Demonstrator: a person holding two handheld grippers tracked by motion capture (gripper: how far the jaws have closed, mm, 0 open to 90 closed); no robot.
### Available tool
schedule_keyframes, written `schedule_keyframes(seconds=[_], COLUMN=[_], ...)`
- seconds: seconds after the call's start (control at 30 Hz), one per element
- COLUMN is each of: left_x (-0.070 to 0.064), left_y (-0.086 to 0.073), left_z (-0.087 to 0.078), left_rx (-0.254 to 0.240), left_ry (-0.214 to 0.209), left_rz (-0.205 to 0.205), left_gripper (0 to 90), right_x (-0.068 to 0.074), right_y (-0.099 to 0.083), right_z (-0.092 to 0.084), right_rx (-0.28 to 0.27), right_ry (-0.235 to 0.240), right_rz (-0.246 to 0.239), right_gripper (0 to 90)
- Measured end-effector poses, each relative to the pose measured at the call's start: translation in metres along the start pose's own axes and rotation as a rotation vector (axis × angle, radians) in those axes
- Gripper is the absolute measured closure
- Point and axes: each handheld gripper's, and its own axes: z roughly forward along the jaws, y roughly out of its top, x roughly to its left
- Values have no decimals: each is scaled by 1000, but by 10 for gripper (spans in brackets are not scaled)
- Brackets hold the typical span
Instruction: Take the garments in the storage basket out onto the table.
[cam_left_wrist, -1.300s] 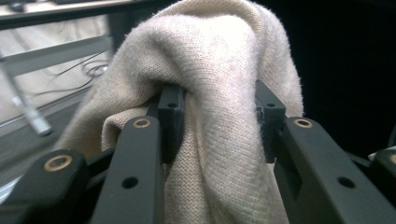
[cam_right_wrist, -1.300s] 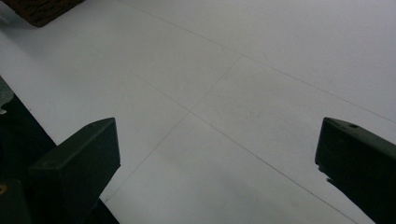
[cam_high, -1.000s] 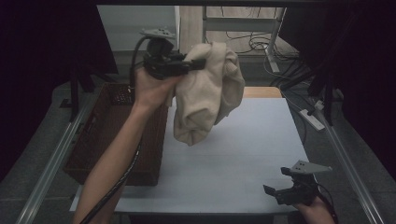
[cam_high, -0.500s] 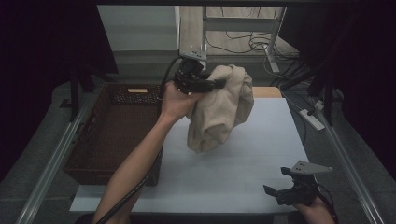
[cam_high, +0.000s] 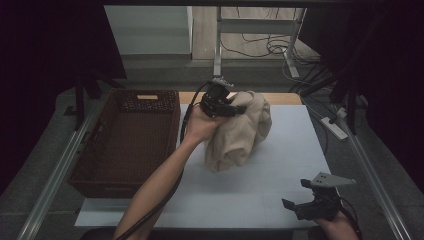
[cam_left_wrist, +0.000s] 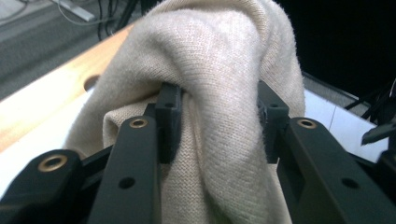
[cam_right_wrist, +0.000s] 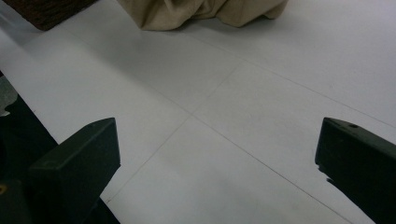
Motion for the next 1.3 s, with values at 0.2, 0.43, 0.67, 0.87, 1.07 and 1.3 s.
schedule_keyframes(seconds=[0.2,0.43,0.67,0.87,1.07,1.3], left_x=[1,3,3,3,6,7], left_y=[-14,-34,-56,-68,-69,-67], left_z=[24,53,75,90,87,79], left_rx=[68,136,173,178,154,124], left_ry=[0,5,56,60,8,-68], left_rz=[-8,-15,54,68,51,-6], left_gripper=[602,579,537,468,343,202], right_x=[1,1,1,2,1,1], right_y=[0,0,0,0,0,0], right_z=[0,0,1,2,2,2], right_rx=[3,2,11,17,17,14], right_ry=[-3,-1,2,-1,0,0], right_rz=[-5,-7,-11,-17,-16,-15], right_gripper=[2,2,2,2,2,2])
